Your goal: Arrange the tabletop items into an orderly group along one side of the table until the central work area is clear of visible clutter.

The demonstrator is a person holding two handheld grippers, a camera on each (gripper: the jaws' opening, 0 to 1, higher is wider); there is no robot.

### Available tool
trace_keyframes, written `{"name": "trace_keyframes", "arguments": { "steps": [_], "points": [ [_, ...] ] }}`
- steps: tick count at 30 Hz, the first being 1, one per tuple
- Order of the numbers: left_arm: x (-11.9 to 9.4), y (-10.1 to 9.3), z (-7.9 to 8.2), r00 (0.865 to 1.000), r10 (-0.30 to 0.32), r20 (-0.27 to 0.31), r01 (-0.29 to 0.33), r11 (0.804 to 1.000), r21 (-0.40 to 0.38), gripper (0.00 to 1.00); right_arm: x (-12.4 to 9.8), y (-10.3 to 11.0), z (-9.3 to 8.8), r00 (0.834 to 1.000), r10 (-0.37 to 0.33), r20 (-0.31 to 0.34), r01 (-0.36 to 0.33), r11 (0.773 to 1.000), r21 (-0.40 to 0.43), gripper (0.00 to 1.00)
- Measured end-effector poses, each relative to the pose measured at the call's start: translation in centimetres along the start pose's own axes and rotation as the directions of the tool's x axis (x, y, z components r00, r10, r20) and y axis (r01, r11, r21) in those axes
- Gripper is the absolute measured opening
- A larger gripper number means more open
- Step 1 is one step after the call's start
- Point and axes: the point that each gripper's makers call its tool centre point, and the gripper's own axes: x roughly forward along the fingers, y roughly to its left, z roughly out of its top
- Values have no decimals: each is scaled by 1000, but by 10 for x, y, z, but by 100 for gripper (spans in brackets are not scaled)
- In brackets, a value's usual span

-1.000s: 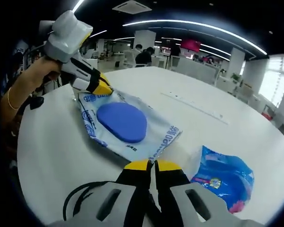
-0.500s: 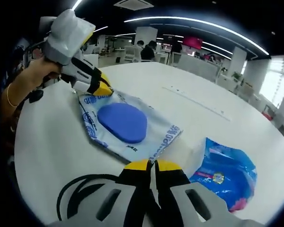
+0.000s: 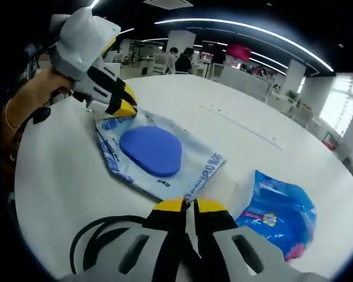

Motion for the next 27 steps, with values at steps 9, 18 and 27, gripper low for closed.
{"name": "trace_keyframes", "arguments": {
  "steps": [9,18,27],
  "points": [
    [-9,-9,18,997,-38,61,37,999,8,17,-3,1,-1,1000,-6,-10,6,1000,-11,19],
    [-25,-5,32,992,9,124,-15,999,47,25,-13,3,13,999,-18,33,22,995,-98,27],
    [-51,4,67,952,19,305,-5,999,-48,30,-28,12,27,996,16,90,-4,991,-133,37]
  ]
}}
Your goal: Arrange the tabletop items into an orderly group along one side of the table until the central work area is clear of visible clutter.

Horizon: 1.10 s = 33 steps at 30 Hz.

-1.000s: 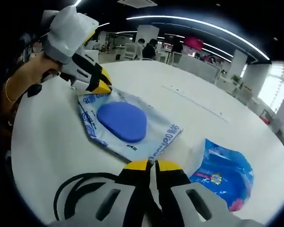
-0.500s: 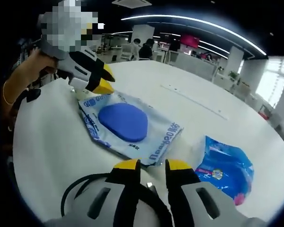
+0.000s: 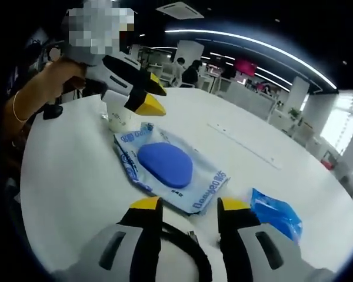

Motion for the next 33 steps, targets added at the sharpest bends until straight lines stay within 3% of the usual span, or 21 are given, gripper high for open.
{"name": "trace_keyframes", "arguments": {
  "steps": [7,16,22,25,29,32,33],
  "points": [
    [-15,-1,10,998,-5,68,10,998,-69,38,-7,-4,8,999,5,33,-4,1000,-12,44],
    [-34,-1,16,992,-2,129,13,997,-81,45,-19,1,21,996,34,83,-33,999,-17,58],
    [-46,-5,9,991,-14,136,26,996,-90,48,-24,6,21,993,51,108,-48,998,-31,61],
    [-50,-11,0,990,-26,136,38,995,-90,49,-27,10,22,988,76,135,-81,996,33,63],
    [-58,-20,-9,987,-61,149,81,988,-134,52,-32,14,22,984,82,157,-89,995,37,74],
    [-66,-21,-10,981,-56,186,89,981,-171,57,-38,20,27,974,94,205,-100,995,21,78],
    [-69,-23,-13,979,-73,188,107,978,-178,58,-42,26,38,953,114,281,-125,992,21,79]
  ]
}}
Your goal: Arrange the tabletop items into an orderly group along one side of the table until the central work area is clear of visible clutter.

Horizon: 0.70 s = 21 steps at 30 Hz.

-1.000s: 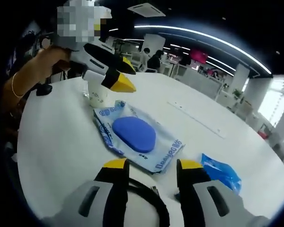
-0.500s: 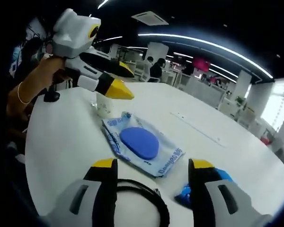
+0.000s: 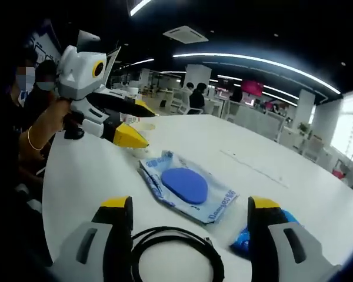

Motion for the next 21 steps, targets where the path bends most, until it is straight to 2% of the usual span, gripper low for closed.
{"name": "trace_keyframes", "arguments": {
  "steps": [1,5,8,12,16,21],
  "points": [
    [-2,-1,-2,1000,-4,1,4,1000,-27,61,-3,7,3,999,23,23,-24,1000,4,80],
    [-11,-4,-17,1000,-15,-12,15,999,-42,65,-10,19,4,998,51,30,-51,999,-3,90],
    [-16,-1,-23,1000,-11,11,12,998,-63,66,-13,23,1,998,54,19,-54,999,-2,92],
    [-27,3,-34,1000,-3,7,4,995,-98,69,-22,24,-1,998,58,28,-59,998,18,97],
    [-38,1,-36,1000,0,22,3,993,-115,72,-32,25,-2,996,65,53,-65,998,1,100],
    [-49,-4,-39,999,-9,33,13,992,-127,77,-41,26,-9,997,65,47,-65,998,-2,100]
  ]
}}
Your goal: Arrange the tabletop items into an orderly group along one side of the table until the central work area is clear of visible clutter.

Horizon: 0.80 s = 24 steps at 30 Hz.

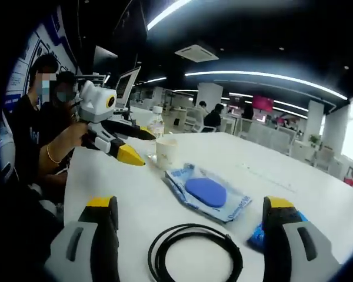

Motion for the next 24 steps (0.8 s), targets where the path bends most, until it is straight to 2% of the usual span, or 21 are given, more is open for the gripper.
{"name": "trace_keyframes", "arguments": {
  "steps": [8,12,17,19,24],
  "points": [
    [-21,6,-9,999,31,8,-31,999,-8,86,-24,-5,-8,1000,-26,1,26,999,25,100],
    [-31,16,-18,997,72,-7,-72,997,-2,90,-38,-7,-13,999,-43,-13,43,999,14,100],
    [-43,17,-24,998,63,-3,-63,998,-21,93,-53,-11,-19,998,-51,-30,51,998,23,100],
    [-52,17,-24,998,55,3,-55,998,-10,94,-61,-11,-21,998,-54,-30,55,998,31,100],
    [-70,23,-29,996,86,-10,-86,996,25,95,-75,-13,-25,996,-81,-40,82,996,31,100]
  ]
}}
